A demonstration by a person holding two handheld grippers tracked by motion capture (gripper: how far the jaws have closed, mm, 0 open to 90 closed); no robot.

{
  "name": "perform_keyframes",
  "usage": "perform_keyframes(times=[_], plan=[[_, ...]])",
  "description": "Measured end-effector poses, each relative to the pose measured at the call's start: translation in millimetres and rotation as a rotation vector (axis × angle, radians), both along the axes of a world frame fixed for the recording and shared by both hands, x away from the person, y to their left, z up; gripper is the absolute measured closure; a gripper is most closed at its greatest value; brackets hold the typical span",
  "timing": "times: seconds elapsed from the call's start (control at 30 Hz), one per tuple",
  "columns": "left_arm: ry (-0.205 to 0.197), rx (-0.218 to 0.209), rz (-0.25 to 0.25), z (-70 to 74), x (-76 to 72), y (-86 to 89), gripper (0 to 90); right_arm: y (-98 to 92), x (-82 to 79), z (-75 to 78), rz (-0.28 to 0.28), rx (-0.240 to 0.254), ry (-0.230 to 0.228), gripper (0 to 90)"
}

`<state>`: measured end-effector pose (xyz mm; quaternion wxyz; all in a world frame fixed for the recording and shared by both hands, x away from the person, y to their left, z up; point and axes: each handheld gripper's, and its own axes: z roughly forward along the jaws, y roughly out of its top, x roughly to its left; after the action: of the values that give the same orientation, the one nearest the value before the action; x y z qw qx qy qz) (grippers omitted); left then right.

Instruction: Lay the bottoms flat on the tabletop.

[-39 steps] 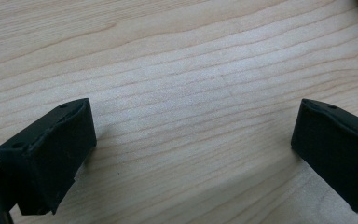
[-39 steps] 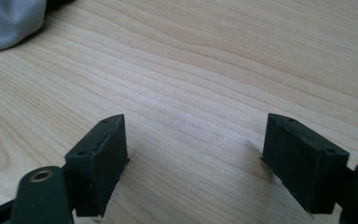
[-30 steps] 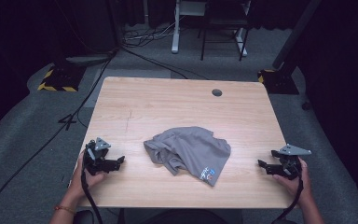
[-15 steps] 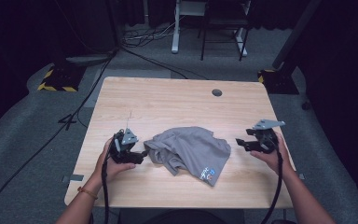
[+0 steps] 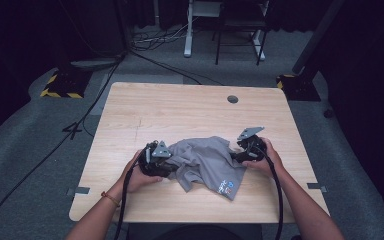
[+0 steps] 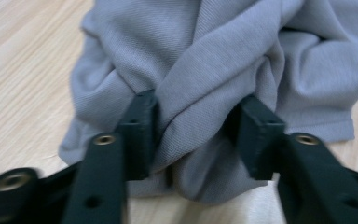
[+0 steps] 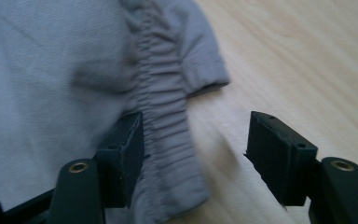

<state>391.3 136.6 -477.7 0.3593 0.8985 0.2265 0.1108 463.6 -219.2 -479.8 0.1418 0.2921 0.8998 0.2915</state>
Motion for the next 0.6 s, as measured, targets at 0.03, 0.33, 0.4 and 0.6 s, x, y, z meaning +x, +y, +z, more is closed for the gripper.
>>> perform_keyframes(times=[0.03,0.33,0.4,0.6], plan=[[-0.005,0.026,-0.009,-2.6,-2.7,-2.2,56.8,1.5,-1.8,-2.0,-0.002,-0.028,0.001,34.5],[-0.015,0.043,-0.03,-9.7,-17.7,4.2,73.1,-5.1,-10.8,-3.4,0.047,0.035,0.011,62.5],[-0.037,0.03,-0.014,-6.4,-19.8,4.5,75.1,-2.7,-12.3,-2.5,0.053,0.014,-0.014,66.6],[-0.056,-0.015,-0.028,3.1,-30.2,-2.3,75.7,-7.4,-15.7,20.4,-0.019,0.026,-0.164,83.9]])
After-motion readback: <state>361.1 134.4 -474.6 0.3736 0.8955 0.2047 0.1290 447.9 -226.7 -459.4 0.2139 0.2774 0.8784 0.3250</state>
